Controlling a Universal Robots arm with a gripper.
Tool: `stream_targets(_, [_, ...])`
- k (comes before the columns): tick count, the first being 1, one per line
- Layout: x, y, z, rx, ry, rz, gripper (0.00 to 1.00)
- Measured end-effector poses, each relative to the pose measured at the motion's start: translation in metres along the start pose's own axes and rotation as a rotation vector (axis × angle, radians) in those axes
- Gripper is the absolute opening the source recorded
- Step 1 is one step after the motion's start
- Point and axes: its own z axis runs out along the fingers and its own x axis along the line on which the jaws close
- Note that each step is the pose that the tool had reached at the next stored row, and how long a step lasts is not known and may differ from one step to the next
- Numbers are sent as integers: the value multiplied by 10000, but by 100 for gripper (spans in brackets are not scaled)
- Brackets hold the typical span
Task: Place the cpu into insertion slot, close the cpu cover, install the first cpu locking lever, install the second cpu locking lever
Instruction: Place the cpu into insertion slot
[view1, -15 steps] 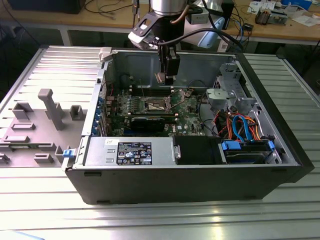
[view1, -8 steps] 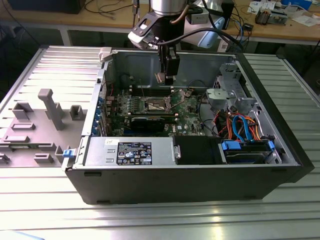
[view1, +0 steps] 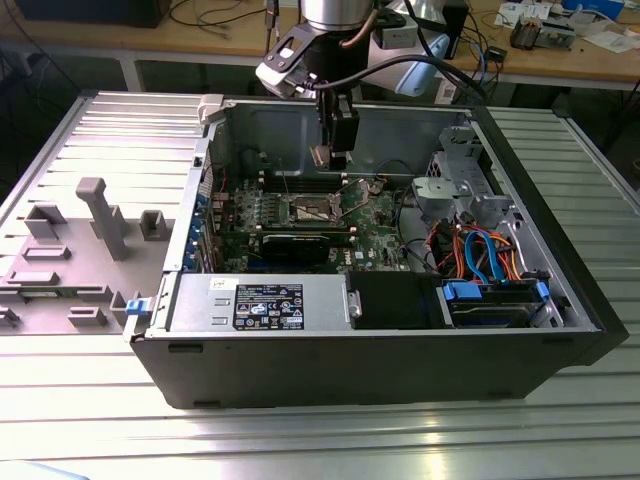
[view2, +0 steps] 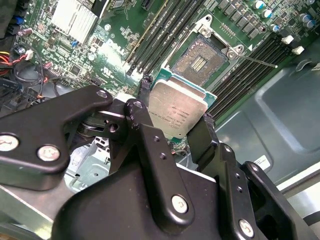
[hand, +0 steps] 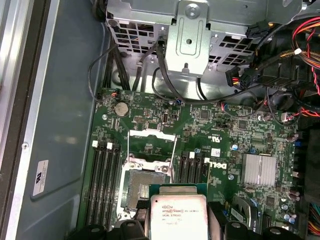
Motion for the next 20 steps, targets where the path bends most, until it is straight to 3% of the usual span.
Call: stream_targets(20, [0,0,0,27,-99,282,55])
